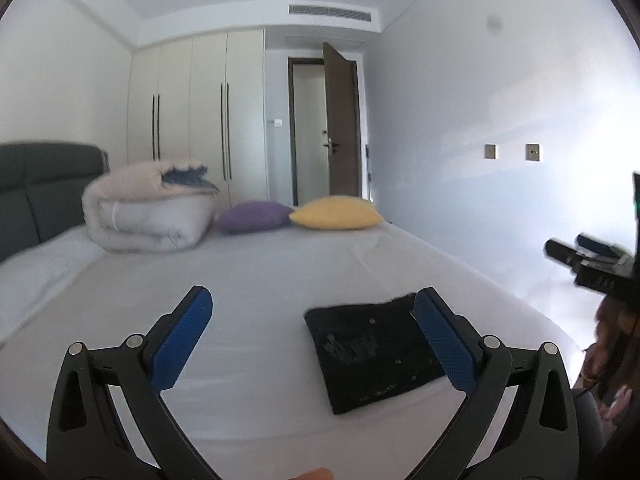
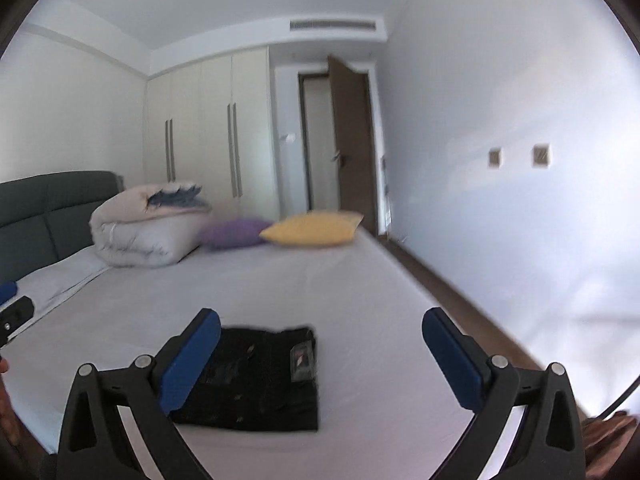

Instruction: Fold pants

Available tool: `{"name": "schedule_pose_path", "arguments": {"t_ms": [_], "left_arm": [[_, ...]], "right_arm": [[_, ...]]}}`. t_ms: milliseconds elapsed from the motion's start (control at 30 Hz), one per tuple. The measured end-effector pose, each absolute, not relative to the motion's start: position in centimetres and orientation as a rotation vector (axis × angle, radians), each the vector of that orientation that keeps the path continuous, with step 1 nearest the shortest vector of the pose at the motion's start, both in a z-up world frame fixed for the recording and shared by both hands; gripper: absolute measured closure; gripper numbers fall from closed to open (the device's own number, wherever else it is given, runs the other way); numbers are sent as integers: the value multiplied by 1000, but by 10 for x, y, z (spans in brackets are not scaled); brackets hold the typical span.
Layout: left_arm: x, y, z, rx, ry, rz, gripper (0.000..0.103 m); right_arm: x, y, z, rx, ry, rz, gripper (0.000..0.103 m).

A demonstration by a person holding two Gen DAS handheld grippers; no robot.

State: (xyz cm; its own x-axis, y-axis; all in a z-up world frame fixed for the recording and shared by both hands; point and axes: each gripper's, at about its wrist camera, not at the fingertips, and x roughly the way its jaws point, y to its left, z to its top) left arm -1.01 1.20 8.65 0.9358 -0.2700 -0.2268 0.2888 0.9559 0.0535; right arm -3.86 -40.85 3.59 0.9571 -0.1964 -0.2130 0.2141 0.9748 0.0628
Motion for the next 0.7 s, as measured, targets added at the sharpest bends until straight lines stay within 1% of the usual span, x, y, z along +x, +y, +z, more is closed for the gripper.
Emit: {"name": "schedule_pose_path", "arguments": {"t_ms": [100, 233, 300, 400, 533, 633, 700], "left_arm": [[-21, 5, 106, 102, 227, -198, 0], [-61, -9, 119, 176, 79, -185, 0], [-69, -18, 123, 229, 89, -168, 0], [-71, -20, 129, 194, 108, -154, 0], [-58, -19, 128, 112, 234, -149, 0], [-35, -25, 109, 99, 408, -144, 0], [-27, -27, 94, 90, 466, -116, 0]], "right_arm": [[-58, -406, 64, 73, 144, -219, 0], [-80, -403, 93, 62, 83, -227, 0], [-87, -401, 101, 50, 60, -228, 0], [-93, -396, 109, 43, 55, -231, 0], [-89, -389, 106, 20, 104, -245, 0], [-76, -388, 93, 40, 204, -241, 0], [-68, -389, 81, 73, 266, -227, 0]]}}
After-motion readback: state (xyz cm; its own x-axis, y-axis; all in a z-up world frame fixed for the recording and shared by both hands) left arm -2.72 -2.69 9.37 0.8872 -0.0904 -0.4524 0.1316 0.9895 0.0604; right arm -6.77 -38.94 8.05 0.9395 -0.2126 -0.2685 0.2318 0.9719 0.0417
